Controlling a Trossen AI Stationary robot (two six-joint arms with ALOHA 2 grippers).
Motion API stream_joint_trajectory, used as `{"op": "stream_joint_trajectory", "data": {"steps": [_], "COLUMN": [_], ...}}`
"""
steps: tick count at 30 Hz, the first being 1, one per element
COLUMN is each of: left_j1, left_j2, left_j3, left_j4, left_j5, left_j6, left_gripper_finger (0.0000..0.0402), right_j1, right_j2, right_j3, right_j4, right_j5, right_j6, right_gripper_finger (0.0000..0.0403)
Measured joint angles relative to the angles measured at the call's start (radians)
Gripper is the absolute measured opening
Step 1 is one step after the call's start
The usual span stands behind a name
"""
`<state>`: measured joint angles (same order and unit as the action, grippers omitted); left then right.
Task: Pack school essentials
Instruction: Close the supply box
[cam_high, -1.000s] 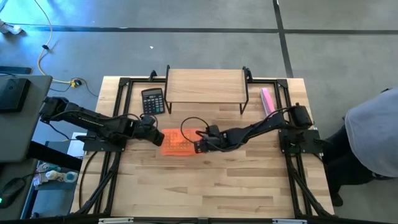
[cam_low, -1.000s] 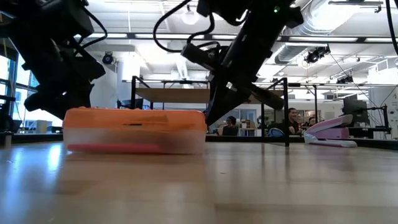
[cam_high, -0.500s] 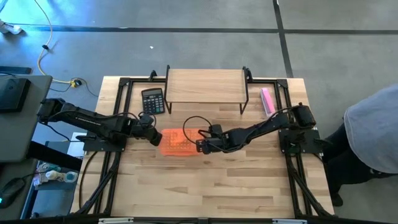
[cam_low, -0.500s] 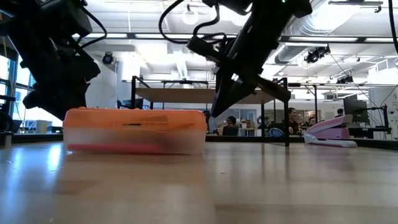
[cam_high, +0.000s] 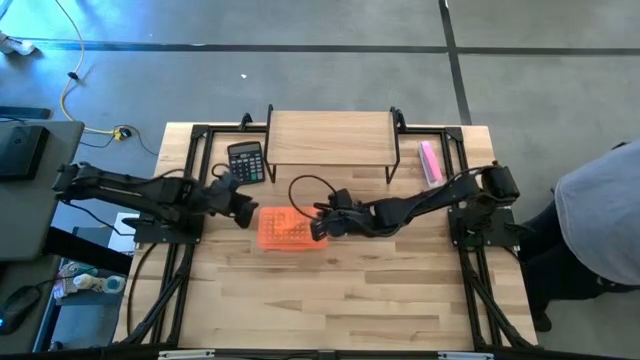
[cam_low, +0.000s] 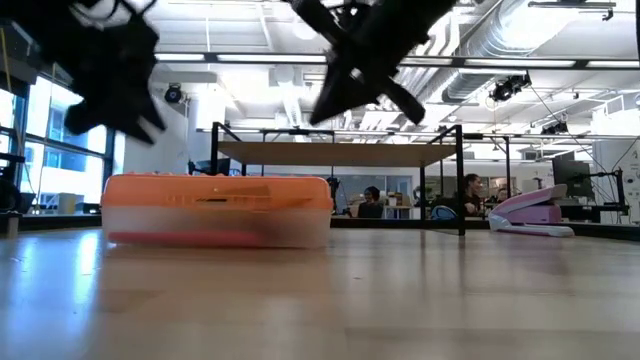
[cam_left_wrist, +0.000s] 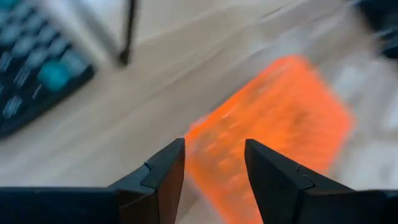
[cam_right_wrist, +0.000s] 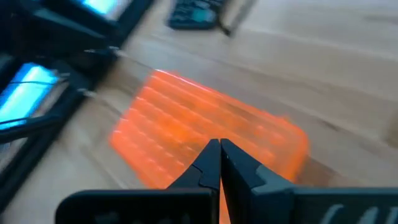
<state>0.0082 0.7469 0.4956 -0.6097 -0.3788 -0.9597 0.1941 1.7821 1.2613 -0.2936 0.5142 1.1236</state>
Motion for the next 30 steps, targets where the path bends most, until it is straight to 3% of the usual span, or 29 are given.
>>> {"op": "stream_joint_trajectory", "data": {"steps": [4,10,22,30], "left_j1": [-0.004,-0.005,-0.105,-0.122], "left_j2": [-0.008,0.056,0.206,0.242], "left_j3": [0.052,0.068,0.068,0.068], "left_j4": [0.096,0.204,0.219,0.22], "left_j5": [0.003,0.023,0.026,0.004], "left_j6": [0.12,0.125,0.1,0.072], "left_gripper_finger": [0.0158,0.0147,0.0014,0.0003], "right_j1": [-0.023,-0.041,-0.058,-0.071], "right_j2": [-0.003,-0.003,0.01,0.059], "right_j3": [0.0,0.0,0.0,0.0], "right_j4": [0.132,0.144,0.132,0.124], "right_j5": [-0.05,-0.092,-0.167,-0.217], "right_j6": [-0.139,-0.191,-0.291,-0.265], "right_gripper_finger": [0.0,0.0,0.0,0.0]}}
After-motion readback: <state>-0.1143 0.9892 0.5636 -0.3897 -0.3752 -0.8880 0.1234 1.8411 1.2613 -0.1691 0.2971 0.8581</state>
